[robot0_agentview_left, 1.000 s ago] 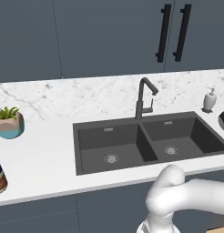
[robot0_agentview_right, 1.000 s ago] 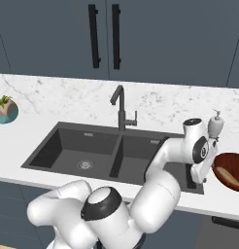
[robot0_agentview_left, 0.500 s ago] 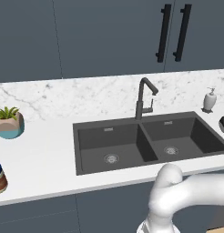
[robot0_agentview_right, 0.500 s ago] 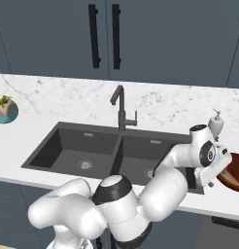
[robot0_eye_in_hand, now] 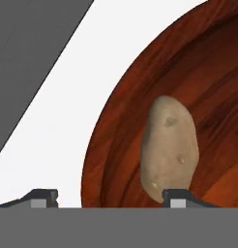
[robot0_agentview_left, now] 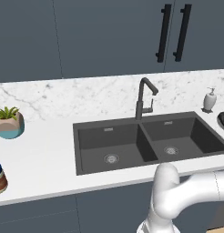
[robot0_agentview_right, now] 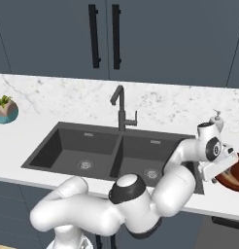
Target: Pick the sweet potato from the sink and place it in the bowl. Then pick the bowl and place it in the microwave. Then close the microwave door and press the start button.
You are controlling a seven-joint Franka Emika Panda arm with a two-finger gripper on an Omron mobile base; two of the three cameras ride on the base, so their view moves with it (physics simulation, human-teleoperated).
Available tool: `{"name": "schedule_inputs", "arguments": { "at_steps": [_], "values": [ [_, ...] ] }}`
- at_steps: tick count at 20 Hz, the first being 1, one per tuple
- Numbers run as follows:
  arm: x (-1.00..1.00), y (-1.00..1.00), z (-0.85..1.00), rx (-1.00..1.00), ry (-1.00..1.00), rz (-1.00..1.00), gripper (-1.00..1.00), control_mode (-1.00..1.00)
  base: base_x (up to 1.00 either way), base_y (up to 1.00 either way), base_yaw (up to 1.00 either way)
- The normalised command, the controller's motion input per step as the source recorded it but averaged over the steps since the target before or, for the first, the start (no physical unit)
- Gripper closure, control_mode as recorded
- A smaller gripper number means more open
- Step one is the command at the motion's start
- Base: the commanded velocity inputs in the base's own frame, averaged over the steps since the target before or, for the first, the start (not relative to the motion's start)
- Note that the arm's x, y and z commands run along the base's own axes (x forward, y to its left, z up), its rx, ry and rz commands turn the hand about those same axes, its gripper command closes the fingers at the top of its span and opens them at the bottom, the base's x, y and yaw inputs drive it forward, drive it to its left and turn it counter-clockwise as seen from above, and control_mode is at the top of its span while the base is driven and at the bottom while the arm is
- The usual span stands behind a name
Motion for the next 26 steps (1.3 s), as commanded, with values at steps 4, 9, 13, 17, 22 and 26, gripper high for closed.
{"name": "schedule_inputs", "arguments": {
  "at_steps": [4,9,13,17,22,26],
  "values": [
    [0.01,-0.15,-0.24,0.0,-0.04,-0.04,1.0,-1.0,0.0,0.0,0.0],
    [0.0,-0.06,-0.41,0.0,-0.1,-0.03,1.0,-1.0,0.0,0.0,0.0],
    [0.0,0.0,-0.44,0.0,-0.15,-0.03,1.0,-1.0,0.0,0.0,0.0],
    [-0.24,0.01,-0.31,-0.04,-0.3,-0.01,1.0,-1.0,0.0,0.0,0.0],
    [-0.15,0.18,-0.48,-0.09,-0.27,0.0,1.0,-1.0,0.0,0.0,0.0],
    [-0.01,0.09,-0.32,-0.07,-0.15,0.0,1.0,-1.0,0.0,0.0,0.0]
  ]
}}
